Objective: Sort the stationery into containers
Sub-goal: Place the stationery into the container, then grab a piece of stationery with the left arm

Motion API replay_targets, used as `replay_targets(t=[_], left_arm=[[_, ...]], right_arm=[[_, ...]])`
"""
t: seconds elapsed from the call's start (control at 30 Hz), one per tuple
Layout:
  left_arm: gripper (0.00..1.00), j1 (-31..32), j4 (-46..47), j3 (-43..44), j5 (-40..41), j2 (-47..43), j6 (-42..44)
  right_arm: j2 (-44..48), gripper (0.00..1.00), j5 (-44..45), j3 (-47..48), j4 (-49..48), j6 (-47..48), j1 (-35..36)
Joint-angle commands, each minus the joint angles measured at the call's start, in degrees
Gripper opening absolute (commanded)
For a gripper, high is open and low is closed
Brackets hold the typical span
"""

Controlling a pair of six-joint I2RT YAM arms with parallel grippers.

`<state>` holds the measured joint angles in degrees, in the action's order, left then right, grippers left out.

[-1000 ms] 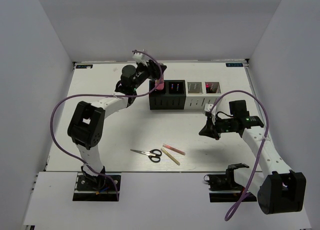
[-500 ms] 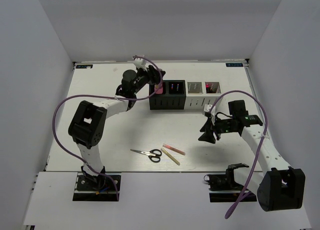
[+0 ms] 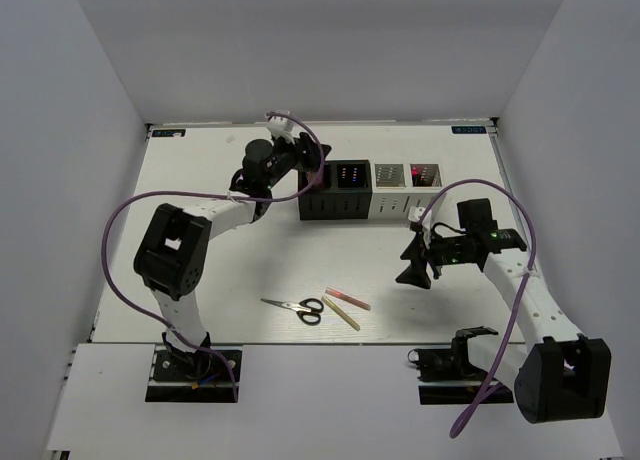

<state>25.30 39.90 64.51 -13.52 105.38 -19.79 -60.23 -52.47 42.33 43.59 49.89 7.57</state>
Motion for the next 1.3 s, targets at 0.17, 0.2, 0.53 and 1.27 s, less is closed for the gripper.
replay_targets(t=[0.17, 0.2, 0.53, 1.27], left_arm=[[0.87, 0.4, -3.5, 4.4, -0.1, -6.2, 1.6], [0.87, 0.3, -3.5, 4.2, 0.1, -7.0, 1.6], [0.00, 6.3, -59.5, -0.8, 1.1, -30.3, 9.0], [0.44, 27.7, -85.1, -1.2, 3.4, -14.2, 31.8]], right_arm=[[2.0, 0.71, 0.3, 2.1, -1.4, -2.8, -0.3], [2.2, 0.80, 0.6, 2.0, -1.7, -3.1, -0.1], [-3.5, 0.00, 0.8, 4.2, -4.6, -17.3, 1.2], [-6.7, 0.34, 11.5, 6.3, -7.6, -24.0, 8.5]])
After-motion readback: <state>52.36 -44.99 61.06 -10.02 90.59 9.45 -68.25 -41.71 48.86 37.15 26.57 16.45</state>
